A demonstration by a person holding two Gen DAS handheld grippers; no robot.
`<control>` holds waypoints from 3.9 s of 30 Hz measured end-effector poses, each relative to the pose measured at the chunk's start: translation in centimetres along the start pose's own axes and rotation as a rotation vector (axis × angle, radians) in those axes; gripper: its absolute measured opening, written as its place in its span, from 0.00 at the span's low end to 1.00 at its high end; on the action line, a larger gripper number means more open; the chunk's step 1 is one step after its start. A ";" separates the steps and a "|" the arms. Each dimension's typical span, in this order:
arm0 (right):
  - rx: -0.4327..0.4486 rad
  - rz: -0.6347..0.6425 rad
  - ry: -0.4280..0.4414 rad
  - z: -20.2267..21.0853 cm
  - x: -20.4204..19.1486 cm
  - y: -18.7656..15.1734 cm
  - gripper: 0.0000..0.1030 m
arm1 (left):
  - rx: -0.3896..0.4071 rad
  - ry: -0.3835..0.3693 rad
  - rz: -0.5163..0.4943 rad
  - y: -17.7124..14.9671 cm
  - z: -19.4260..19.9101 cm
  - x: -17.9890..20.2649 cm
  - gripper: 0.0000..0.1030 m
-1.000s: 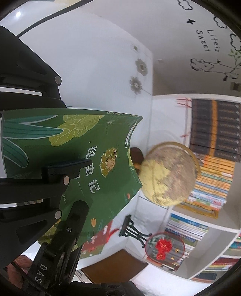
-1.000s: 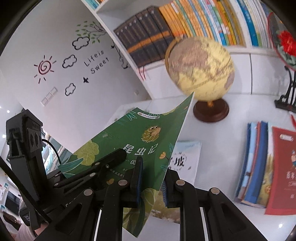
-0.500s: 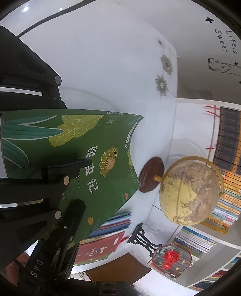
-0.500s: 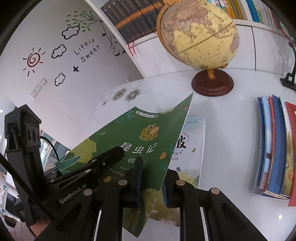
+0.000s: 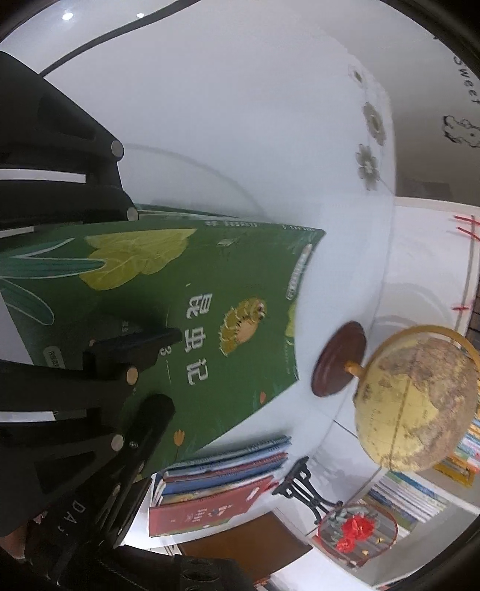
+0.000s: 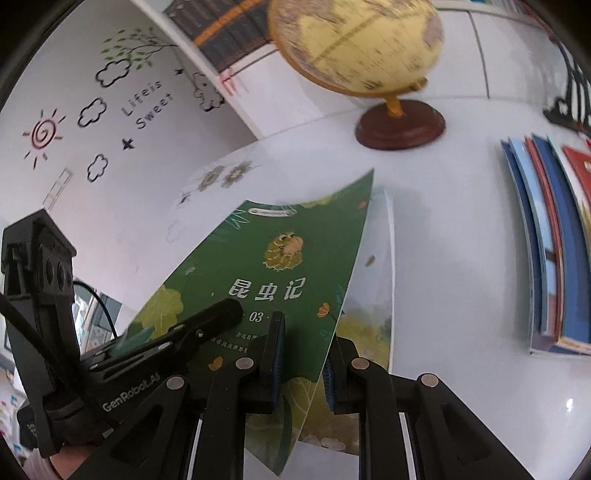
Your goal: Organize books
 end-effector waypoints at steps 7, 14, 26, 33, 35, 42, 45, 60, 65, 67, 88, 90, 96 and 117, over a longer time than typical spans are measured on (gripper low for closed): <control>-0.058 -0.094 -0.052 -1.0 1.8 -0.8 0.38 | -0.036 0.082 0.085 -0.5 0.1 -2.4 0.35; -0.084 -0.142 -0.123 0.1 2.6 -0.5 0.53 | -0.015 0.108 0.129 -0.1 1.3 -3.8 0.35; -0.115 -0.185 -0.086 3.2 4.9 -1.5 0.54 | 0.012 0.162 0.153 0.3 3.5 -3.3 0.35; -0.119 -0.282 -0.022 5.6 8.4 -2.5 0.54 | -0.044 0.161 0.188 -1.2 2.6 -1.1 0.35; -0.111 -0.288 -0.002 6.3 8.8 -2.5 0.54 | -0.054 0.145 0.182 -1.5 2.3 0.5 0.35; -0.034 -0.281 0.083 10.0 10.5 -2.2 0.54 | -0.048 0.108 0.092 -0.7 2.2 6.8 0.35; 0.018 -0.290 0.095 12.2 12.4 -2.0 0.54 | -0.046 0.091 0.065 -0.2 1.9 9.5 0.35; 0.170 -0.387 -0.010 21.4 26.6 -2.4 0.55 | -0.100 0.002 -0.155 0.7 -2.8 24.4 0.35; 0.179 -0.376 -0.029 22.4 29.1 -2.1 0.55 | -0.126 -0.039 -0.185 0.4 -4.8 27.9 0.35; 0.178 -0.371 -0.037 22.3 29.9 -2.0 0.55 | -0.116 -0.005 -0.227 0.4 -5.6 29.0 0.35; 0.158 -0.349 -0.009 18.2 35.3 -0.6 0.56 | -0.078 -0.172 -0.257 0.9 -10.4 32.5 0.54; 0.126 -0.381 0.027 17.3 35.7 -0.9 0.57 | -0.063 -0.170 -0.277 0.8 -10.4 32.7 0.54; 0.173 -0.374 0.087 17.1 35.6 -0.8 0.58 | -0.053 -0.265 -0.214 1.2 -10.4 32.4 0.54; 0.246 -0.387 0.124 20.1 35.3 0.5 0.59 | -0.106 -0.500 -0.100 1.8 -8.9 35.3 0.67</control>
Point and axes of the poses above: each gripper's, at about its wrist camera, not at the fingertips, and z roughly against the way its jaws point, x to its right, y to its top, the point moved 9 cm from there along -z, roughly the way its jaws point, and after that the axes turned 8 degrees about -x, right-handed, at the moved point
